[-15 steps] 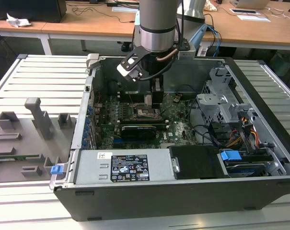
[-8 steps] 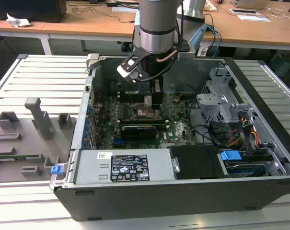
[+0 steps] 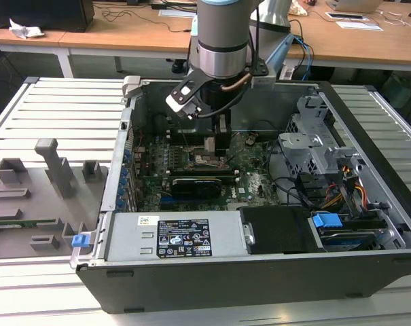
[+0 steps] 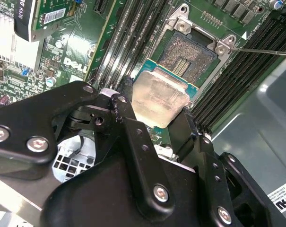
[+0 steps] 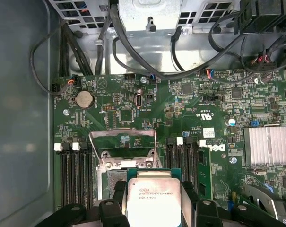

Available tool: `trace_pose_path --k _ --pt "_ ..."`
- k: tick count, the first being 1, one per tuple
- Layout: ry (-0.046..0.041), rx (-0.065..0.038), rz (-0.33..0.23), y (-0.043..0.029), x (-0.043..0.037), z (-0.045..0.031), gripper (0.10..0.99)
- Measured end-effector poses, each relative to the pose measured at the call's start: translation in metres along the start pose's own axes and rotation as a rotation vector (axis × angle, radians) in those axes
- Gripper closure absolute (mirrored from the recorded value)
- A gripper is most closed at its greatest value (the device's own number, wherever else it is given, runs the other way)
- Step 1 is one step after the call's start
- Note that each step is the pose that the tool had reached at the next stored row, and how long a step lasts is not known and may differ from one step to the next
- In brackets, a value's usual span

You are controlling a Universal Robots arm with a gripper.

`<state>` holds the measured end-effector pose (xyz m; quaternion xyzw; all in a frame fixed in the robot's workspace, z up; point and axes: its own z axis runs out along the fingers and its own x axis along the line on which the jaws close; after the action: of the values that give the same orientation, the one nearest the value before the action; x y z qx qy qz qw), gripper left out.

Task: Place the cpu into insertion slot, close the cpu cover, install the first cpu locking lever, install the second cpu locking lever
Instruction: 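Place the cpu into insertion slot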

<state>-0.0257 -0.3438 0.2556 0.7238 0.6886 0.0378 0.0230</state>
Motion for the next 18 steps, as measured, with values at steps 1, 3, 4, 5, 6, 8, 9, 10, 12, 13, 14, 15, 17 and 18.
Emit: trace_pose_path --k 1,3,4,5,6,8,9,10,12,13,14,15,17,18 --pt "0.0000 0.000 0.000 -0.0001 0.0000 0.0012 0.545" --pt "-0.0002 0.000 0.000 -0.0003 0.0000 0.0033 0.545" --pt "-0.0001 0.000 0.000 -0.0003 0.0001 0.0037 0.545" --pt "0.0001 0.000 0.000 -0.0004 0.0001 0.0041 0.545" --pt "0.0000 0.000 0.000 -0.0004 0.0000 0.0046 0.545" --pt "-0.0001 0.000 0.000 -0.0004 0.0000 0.0050 0.545" --pt "-0.0001 0.000 0.000 -0.0005 0.0000 0.0055 0.545" --pt "-0.0001 0.000 0.000 -0.0005 0.0000 0.0061 0.545" --pt "-0.0001 0.000 0.000 -0.0006 0.0000 0.0073 0.545" --pt "0.0000 0.000 0.000 -0.0007 0.0000 0.0078 0.545" --pt "0.0002 0.000 0.000 -0.0007 0.0000 0.0085 0.545" --pt "0.0000 0.000 0.000 -0.0008 0.0000 0.0094 0.545" --pt "0.0007 0.000 -0.002 -0.0012 0.0010 0.0109 0.545" --pt "0.0013 0.000 -0.005 -0.0014 0.0014 0.0114 0.545"
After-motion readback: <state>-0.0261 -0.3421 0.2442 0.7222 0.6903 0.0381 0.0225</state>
